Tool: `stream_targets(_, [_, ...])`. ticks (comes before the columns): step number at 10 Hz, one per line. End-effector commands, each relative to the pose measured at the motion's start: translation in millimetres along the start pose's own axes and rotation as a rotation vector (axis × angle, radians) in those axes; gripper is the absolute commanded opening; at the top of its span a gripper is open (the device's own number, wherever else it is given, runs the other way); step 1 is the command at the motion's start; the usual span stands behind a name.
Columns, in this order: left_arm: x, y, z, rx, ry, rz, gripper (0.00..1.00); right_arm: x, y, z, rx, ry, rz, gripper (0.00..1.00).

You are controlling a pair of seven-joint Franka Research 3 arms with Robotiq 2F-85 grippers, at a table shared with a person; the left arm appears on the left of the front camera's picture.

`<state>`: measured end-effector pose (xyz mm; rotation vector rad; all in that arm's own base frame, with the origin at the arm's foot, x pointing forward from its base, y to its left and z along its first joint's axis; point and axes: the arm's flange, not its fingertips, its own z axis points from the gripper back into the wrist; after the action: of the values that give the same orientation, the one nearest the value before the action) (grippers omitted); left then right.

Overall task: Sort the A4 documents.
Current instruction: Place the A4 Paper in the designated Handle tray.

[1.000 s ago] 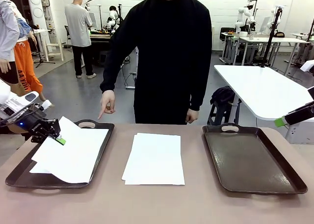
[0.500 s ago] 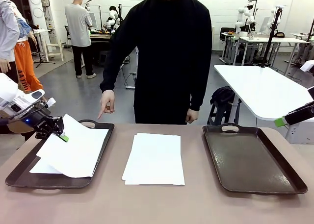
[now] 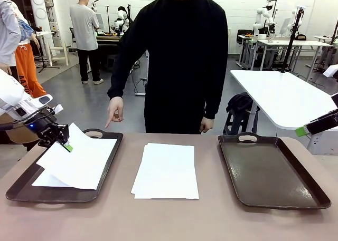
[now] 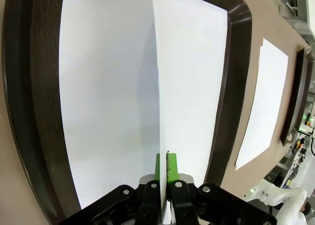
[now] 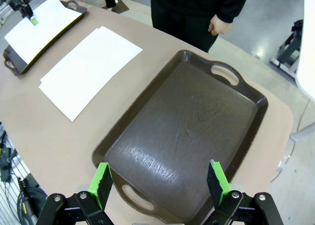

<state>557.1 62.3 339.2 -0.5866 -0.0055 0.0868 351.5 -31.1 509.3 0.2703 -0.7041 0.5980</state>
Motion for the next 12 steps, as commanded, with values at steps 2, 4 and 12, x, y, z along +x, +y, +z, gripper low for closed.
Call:
stream_targets(2, [5, -2, 6, 0.021, 0.027, 0.027, 0.13, -1, -1, -2, 0.019, -0.007, -0.005, 1.0])
stream_targets(4, [4, 0, 6, 0.032, 0.037, 0.021, 0.33, -1, -1, -2, 0.019, -0.007, -0.005, 1.0])
stream_targets(12, [2, -6, 15, 0.183, 0.033, 0.047, 1.0, -1, -1, -2, 0.019, -0.007, -0.005, 1.0])
